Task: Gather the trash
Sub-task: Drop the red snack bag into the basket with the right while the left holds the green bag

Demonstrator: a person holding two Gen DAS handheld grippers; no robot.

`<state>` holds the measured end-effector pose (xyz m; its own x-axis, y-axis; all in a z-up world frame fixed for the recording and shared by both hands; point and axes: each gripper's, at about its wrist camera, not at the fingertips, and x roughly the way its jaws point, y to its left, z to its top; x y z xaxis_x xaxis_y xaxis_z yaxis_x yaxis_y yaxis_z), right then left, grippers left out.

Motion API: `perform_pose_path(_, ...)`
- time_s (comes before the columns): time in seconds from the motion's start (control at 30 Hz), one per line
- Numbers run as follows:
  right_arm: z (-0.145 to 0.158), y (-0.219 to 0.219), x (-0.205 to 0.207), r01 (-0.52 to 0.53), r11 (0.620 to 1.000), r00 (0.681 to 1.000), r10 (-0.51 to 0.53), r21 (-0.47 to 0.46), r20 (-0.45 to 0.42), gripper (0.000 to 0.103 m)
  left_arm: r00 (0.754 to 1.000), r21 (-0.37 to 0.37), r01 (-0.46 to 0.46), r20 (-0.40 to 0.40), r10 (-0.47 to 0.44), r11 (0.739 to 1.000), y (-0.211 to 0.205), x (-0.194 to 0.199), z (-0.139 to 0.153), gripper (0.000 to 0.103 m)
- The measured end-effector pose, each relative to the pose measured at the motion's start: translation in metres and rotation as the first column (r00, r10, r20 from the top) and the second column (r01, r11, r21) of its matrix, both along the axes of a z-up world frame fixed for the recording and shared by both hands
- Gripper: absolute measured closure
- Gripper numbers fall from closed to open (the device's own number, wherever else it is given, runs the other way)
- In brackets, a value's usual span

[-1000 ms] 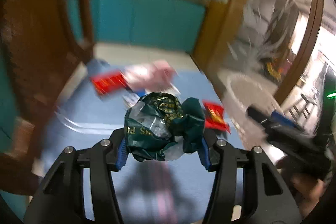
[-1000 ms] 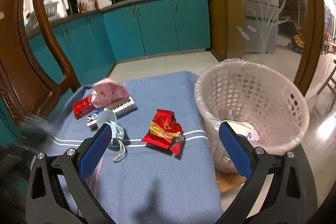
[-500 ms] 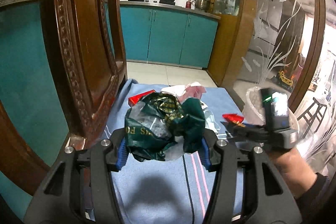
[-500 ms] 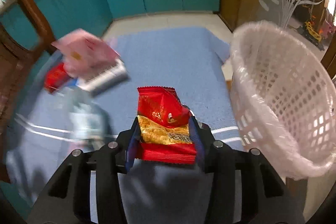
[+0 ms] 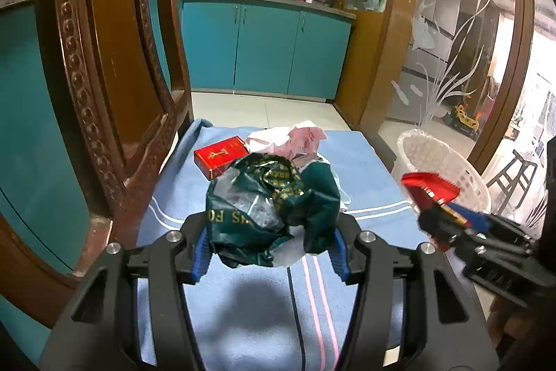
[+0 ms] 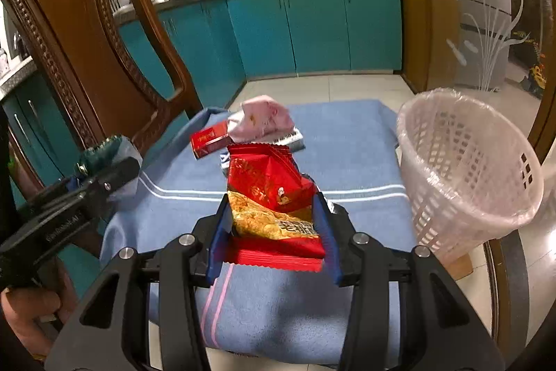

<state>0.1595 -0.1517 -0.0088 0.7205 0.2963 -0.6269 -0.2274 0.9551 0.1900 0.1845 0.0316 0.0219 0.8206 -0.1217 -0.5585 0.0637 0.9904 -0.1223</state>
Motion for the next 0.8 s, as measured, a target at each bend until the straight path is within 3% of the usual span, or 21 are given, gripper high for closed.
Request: perform_pose_path(0.8, -0.0079, 0.0015, 0.0072, -0.004, 1.000, 1.000, 0.004, -0.013, -0.025, 0.057, 1.000, 0.026, 0.012, -0.029, -0.011, 1.000, -0.0076, 0.0062, -0.0068, 0.048)
